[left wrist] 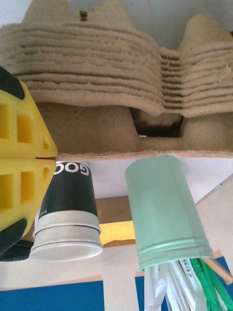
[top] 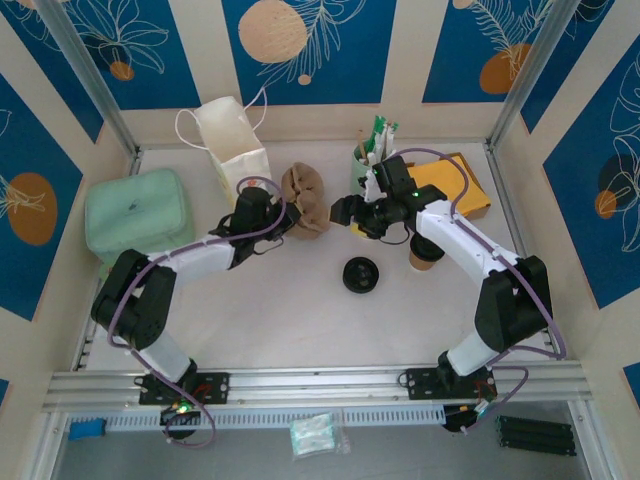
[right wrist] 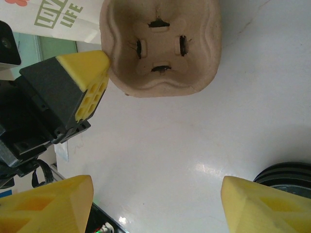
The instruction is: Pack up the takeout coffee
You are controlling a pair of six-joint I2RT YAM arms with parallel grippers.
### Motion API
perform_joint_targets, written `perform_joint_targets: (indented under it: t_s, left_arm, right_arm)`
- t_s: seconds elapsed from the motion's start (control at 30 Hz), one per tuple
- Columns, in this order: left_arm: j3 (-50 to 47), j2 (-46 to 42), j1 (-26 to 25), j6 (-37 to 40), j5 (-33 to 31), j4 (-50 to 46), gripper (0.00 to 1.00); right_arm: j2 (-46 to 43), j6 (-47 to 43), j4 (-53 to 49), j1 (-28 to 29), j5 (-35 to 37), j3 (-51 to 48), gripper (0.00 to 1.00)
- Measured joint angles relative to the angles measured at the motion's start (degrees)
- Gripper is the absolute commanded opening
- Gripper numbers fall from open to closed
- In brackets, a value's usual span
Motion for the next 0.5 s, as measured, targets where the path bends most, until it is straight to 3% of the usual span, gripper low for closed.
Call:
perform_joint_targets:
  t_s: [0.5]
  left_arm:
    - [-0.28, -4.02, 0.42, 0.02, 3.87, 4.92, 0.00]
  right_arm:
    - [0.04, -0.63, -1.64, 1.16, 0.61, 3.50, 0.70]
